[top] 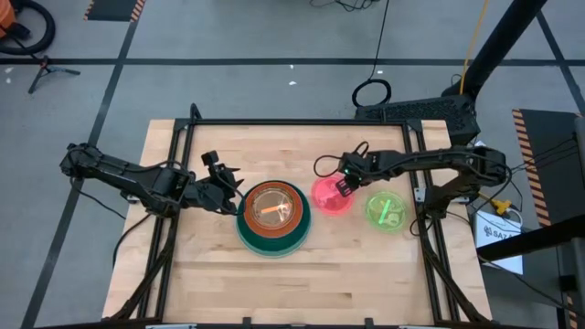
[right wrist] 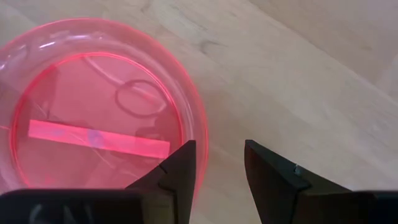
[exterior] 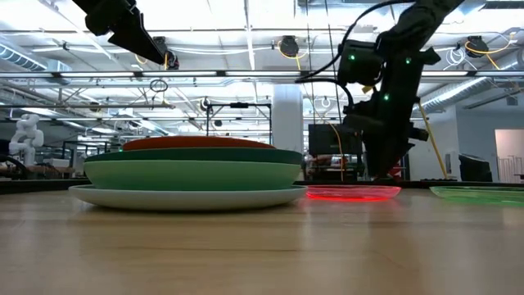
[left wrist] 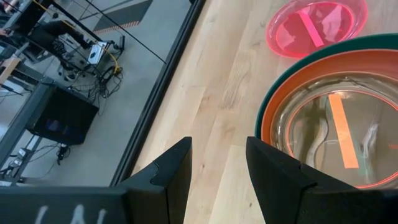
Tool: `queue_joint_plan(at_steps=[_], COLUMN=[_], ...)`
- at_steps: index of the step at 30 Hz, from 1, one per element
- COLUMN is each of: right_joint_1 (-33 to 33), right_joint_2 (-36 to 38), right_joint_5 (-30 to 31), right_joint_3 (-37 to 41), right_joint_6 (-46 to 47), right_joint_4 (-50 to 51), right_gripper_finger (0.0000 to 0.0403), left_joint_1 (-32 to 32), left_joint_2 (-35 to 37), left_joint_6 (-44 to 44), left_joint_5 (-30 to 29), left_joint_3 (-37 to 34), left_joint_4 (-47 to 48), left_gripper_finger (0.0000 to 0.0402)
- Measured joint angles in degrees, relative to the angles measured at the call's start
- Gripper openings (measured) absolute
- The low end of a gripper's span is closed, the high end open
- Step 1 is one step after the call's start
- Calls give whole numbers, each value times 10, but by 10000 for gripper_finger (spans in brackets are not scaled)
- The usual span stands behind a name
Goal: Stack plastic plates
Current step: Stack the pink plate on top of the light orange plate
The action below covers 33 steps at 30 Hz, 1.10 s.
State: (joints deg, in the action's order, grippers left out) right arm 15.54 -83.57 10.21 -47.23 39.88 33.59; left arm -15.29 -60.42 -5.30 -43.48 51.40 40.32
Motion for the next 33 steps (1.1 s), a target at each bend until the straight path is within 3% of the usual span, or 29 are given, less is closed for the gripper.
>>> queue_joint_plan(at_steps=[25, 33], right_joint_1=[1, 1], right_joint_2=[1, 0], right_joint_5=[-27, -27], right_joint_3=[102, 105], right_joint_6=[37, 42], right_joint_4=[-170, -193], right_gripper_finger=[127, 81], left_joint_1=[0, 0], left_joint_2=[0, 0], left_joint_6=[2, 2], left_joint_5=[0, 0], left_joint_3=[0, 0], left_joint_4=[0, 1], left_gripper_finger=[159, 159])
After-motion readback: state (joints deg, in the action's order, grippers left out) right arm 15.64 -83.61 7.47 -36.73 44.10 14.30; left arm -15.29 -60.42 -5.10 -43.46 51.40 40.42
